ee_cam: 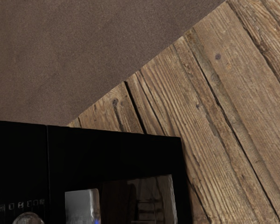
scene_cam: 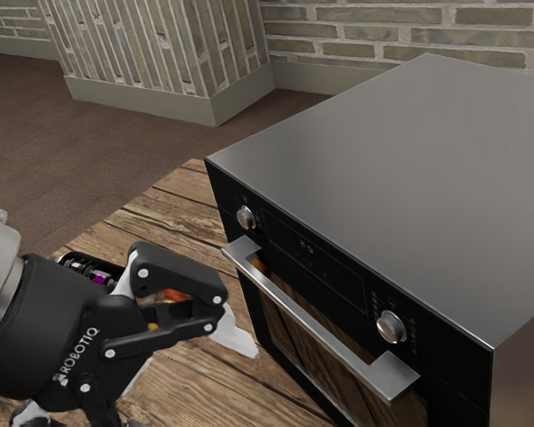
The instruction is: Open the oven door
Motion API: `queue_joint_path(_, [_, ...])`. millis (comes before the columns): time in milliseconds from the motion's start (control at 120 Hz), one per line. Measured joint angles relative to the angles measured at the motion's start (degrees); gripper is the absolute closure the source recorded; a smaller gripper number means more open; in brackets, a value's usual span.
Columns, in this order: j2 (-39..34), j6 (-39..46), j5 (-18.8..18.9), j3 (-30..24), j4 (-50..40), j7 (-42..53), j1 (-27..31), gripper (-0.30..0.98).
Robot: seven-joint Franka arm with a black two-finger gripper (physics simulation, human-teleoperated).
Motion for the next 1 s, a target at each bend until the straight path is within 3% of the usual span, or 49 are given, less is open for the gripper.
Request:
queue_joint_path(433, [4.63,5.81,0.32,4.28,-1.25,14.58,0.32,0.0])
queue_joint_path(842, [4.81,7.54,2.61,10.62,-3.93,21.44,0.48,0.0])
queue_joint_path(1000, [8.38,9.03,3.23,11.51,-3.55,23.08,0.5,0.0])
